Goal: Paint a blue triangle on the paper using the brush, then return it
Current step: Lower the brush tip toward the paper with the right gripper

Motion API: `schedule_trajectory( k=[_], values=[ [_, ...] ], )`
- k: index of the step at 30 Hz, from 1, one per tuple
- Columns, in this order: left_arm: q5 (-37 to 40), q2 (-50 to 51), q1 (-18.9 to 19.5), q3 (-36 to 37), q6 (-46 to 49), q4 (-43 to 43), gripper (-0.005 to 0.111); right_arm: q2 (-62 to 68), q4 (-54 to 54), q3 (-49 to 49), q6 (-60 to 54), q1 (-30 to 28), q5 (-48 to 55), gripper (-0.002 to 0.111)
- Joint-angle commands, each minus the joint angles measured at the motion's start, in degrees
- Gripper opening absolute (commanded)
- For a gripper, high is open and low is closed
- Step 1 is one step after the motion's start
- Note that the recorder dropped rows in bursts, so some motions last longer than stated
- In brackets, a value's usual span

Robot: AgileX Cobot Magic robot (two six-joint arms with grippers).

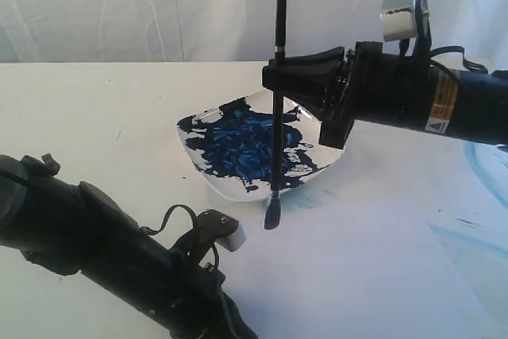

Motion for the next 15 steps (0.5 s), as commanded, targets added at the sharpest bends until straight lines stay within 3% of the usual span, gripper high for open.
schedule_trajectory(
  k=[1, 5, 15],
  values=[
    [0.12, -0.16, -0.41, 0.04, -0.07, 0.75, 0.000, -0.35, 7.24, 4.45, -0.95, 0.03, 0.33, 0.000],
    [0.25, -0.16, -0.41, 0.04, -0.07, 0.75, 0.000, -1.78, 10.97, 9.88, -11.09, 0.03, -2.44, 0.000],
    [0.25, -0.16, -0.41, 0.04, -0.07, 0.75, 0.000, 0.54, 11.62, 9.88, -12.06, 0.03, -2.44, 0.000]
  ],
)
